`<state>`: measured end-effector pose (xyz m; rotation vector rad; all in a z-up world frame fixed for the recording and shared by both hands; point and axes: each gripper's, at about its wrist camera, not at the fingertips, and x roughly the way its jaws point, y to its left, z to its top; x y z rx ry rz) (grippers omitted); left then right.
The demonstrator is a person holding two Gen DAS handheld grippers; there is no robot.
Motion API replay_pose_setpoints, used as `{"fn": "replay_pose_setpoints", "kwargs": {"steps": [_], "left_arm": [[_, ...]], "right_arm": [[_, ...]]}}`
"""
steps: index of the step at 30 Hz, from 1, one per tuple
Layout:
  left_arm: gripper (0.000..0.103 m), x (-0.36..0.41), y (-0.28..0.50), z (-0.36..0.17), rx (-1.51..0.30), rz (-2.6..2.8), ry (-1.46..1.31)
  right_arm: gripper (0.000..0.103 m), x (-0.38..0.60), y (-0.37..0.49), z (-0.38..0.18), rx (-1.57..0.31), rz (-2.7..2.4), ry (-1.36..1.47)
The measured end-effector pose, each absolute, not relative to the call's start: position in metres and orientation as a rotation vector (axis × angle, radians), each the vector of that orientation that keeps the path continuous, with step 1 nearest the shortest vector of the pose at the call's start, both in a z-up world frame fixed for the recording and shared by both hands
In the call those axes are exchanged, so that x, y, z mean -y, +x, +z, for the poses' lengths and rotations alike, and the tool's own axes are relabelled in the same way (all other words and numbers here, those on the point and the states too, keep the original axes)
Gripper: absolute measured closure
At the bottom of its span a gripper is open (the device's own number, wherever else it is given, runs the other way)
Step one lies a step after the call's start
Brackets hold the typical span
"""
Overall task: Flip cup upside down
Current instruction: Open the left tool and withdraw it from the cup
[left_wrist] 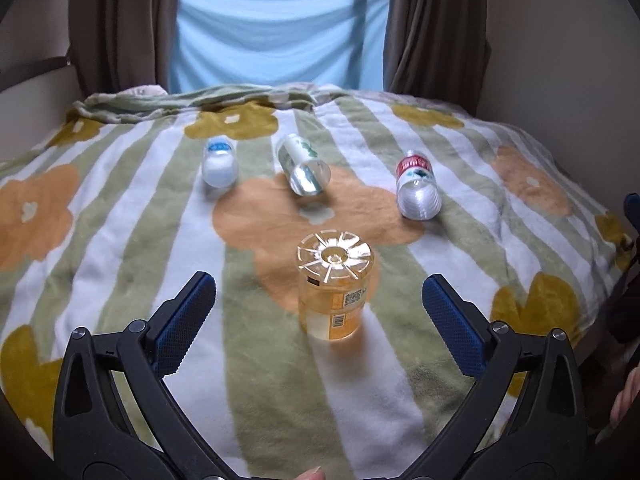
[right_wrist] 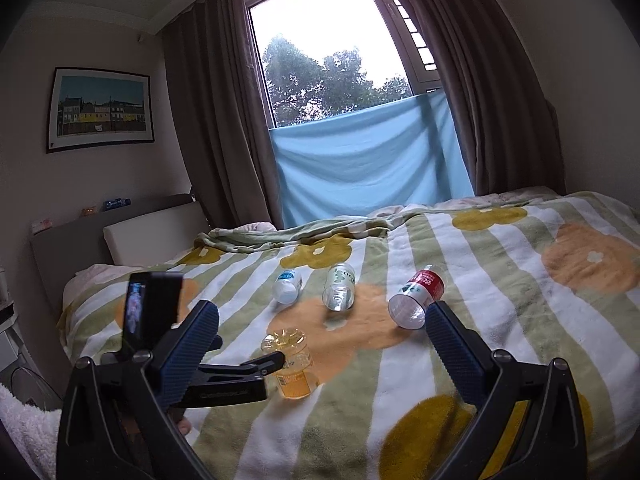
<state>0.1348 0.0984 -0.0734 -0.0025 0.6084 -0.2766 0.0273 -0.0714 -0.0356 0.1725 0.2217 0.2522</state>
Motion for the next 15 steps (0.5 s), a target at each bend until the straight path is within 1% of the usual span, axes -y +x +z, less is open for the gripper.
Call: {"fn": "replay_pose_setpoints", "kwargs": {"steps": [5, 9, 15], "left_arm": [[0.000, -0.139, 0.092, -0.013, -0.480, -0.276, -0.022], [0.000, -0.166, 0.061, 0.024, -0.395, -0.248, -0.022], [0.000, -0.195, 0.028, 0.044, -0.315, -0.207, -0.024]], "right_arm": [[0.000, 0.050, 0.018, 0.002, -0.172, 0.200, 0.103], [0.000, 0.030, 0.011, 0.024, -0.159, 0.142, 0.044], [0.000, 0.009, 0.003, 0.034, -0.179, 0.067, -0.001]]}}
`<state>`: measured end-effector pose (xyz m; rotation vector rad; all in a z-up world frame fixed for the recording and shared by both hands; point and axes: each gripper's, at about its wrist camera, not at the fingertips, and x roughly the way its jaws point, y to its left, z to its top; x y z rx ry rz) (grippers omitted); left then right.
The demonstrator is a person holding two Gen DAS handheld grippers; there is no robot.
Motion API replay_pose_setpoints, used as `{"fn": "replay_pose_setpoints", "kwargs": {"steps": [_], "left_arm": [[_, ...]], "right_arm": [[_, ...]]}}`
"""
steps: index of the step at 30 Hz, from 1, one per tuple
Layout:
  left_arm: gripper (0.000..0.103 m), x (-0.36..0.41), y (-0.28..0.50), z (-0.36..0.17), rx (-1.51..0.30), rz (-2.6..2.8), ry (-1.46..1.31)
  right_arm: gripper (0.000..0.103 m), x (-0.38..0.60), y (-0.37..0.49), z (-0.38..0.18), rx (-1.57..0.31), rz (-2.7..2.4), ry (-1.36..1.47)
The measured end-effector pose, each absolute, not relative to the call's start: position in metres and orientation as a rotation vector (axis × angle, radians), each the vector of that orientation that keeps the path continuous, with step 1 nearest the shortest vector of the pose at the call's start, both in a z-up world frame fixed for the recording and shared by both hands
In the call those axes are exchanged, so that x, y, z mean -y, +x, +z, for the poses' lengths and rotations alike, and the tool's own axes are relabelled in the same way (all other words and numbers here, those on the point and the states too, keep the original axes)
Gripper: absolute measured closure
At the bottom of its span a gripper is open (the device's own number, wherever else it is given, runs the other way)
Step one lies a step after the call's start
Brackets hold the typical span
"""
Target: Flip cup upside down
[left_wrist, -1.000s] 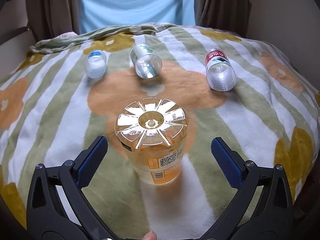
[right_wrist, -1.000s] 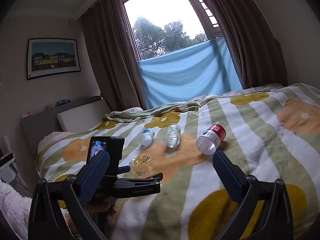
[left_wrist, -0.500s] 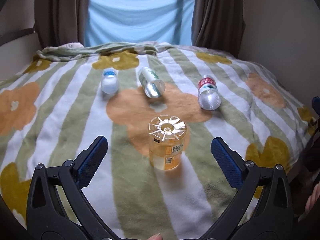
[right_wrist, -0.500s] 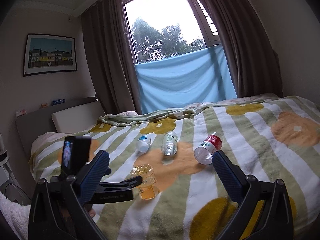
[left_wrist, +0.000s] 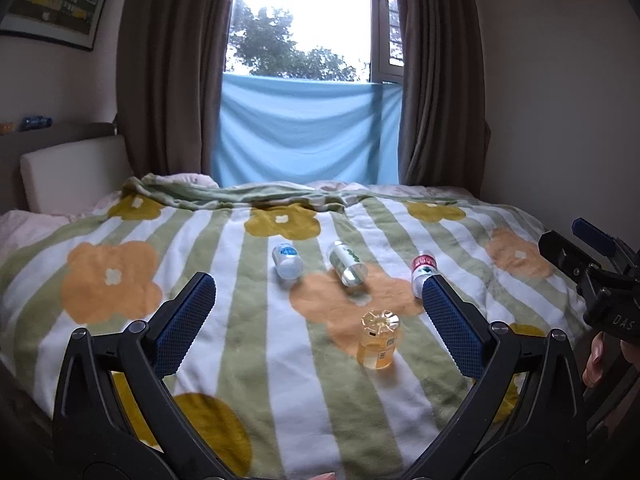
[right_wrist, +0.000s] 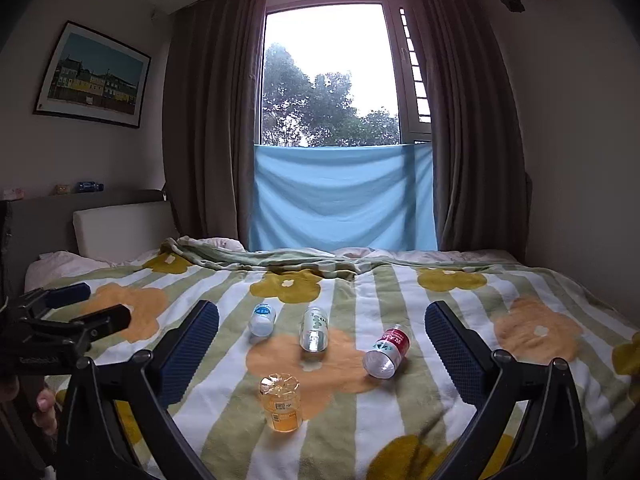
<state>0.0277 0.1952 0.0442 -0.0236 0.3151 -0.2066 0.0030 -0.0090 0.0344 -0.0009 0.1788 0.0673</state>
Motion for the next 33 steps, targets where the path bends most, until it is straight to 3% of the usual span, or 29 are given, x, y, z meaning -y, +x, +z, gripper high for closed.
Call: {"fn": "replay_pose_setpoints", "kwargs": {"steps": [33], "left_arm": [[0.000, -0.201, 0.030, 0.017, -0.293, -0.205, -0.026]], "right_arm": [[0.000, 0.003, 0.005, 0.012, -0.223, -0.023, -0.026]]}}
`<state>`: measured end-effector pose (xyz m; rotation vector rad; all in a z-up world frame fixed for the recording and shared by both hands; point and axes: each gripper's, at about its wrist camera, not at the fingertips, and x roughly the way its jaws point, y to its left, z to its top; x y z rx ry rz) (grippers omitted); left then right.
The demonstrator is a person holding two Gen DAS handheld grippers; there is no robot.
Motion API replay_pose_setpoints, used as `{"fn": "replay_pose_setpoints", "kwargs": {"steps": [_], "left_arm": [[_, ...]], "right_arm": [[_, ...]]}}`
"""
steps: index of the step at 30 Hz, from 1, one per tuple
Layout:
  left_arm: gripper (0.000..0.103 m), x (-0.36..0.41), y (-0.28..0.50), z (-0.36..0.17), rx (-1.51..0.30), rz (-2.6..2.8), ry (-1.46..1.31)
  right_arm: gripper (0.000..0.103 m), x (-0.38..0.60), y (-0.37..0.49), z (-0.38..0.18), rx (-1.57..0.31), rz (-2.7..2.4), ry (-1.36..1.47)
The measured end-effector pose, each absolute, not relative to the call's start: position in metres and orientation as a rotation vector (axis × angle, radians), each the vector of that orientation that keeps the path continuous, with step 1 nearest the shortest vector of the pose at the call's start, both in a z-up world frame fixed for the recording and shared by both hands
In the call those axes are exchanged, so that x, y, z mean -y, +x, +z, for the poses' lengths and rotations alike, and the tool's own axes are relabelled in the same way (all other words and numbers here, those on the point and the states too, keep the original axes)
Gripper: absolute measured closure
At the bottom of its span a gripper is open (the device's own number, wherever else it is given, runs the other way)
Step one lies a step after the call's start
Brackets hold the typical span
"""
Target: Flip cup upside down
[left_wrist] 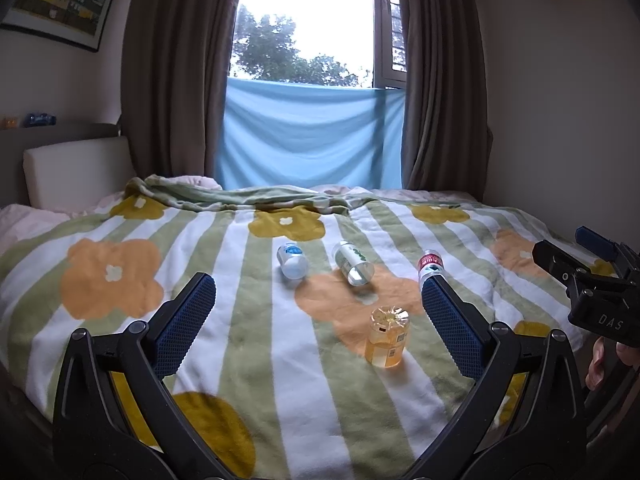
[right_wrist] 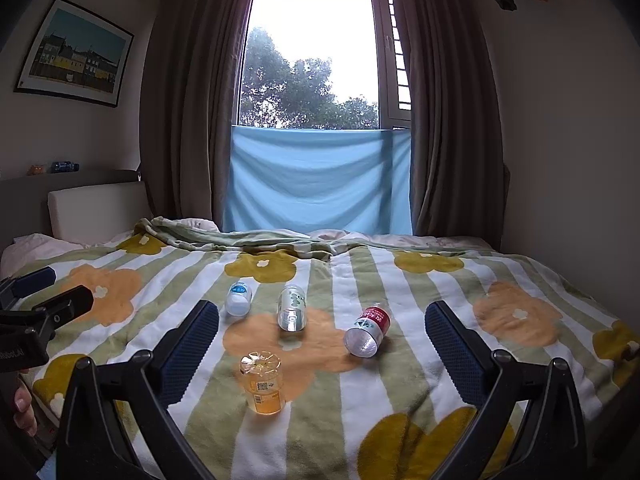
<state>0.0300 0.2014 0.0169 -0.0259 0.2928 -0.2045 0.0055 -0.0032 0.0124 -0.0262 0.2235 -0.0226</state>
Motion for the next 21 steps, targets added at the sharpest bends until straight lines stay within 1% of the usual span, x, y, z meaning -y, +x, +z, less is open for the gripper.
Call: {"fn": "replay_pose_setpoints", "kwargs": {"steps": [21], "left_arm": [[0.000, -0.2090, 0.0352, 0.0111, -0.304, -0.193, -0.057]], "right_arm": [[0.000, 0.0008, 0.0104, 0.0062, -0.225, -0.014, -0.021]]}}
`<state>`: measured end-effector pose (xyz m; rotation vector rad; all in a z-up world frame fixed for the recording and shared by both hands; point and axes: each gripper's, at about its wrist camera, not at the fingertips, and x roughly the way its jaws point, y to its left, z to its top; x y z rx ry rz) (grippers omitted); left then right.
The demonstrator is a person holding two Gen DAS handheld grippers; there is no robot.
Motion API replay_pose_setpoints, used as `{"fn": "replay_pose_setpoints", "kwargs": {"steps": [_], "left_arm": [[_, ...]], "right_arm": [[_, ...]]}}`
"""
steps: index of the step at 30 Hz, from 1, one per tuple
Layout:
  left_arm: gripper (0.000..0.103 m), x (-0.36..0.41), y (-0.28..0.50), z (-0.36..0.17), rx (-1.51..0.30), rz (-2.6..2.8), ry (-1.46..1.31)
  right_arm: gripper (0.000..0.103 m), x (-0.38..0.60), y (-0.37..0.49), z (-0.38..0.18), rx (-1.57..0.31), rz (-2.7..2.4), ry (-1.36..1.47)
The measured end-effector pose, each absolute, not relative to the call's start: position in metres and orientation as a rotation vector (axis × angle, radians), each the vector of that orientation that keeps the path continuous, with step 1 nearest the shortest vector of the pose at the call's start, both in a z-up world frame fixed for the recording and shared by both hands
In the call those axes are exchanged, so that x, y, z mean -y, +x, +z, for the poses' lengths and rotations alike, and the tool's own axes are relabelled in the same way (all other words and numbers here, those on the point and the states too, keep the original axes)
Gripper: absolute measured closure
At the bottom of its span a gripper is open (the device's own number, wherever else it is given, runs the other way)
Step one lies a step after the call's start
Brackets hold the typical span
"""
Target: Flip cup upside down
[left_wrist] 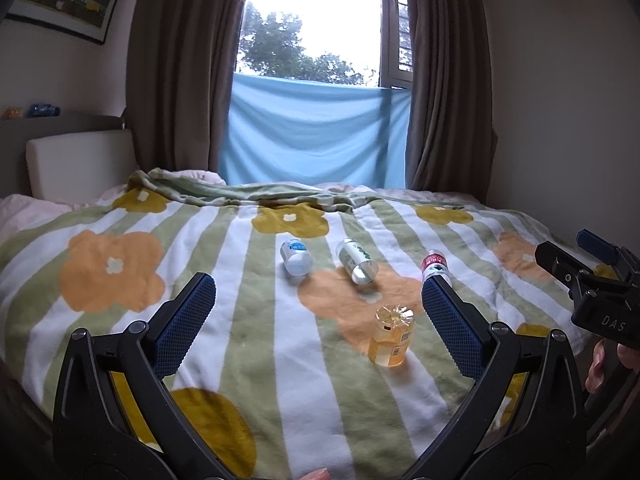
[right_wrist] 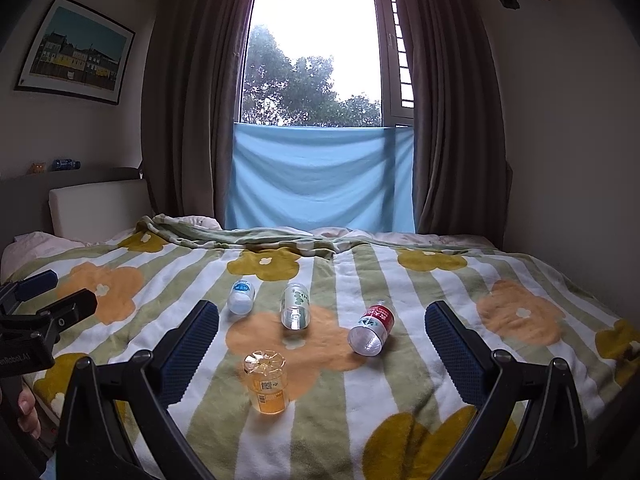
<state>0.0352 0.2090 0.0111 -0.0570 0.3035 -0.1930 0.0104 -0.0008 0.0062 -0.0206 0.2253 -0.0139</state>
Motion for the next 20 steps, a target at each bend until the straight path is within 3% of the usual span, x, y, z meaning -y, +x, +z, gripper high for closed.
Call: {"fn": "replay_pose_setpoints", "kwargs": {"steps": [20], "left_arm": [[0.000, -0.204, 0.026, 0.013, -0.244, -0.167, -0.007]], "right_arm": [[0.000, 0.000, 0.011, 0.007, -0.225, -0.012, -0.022]]}}
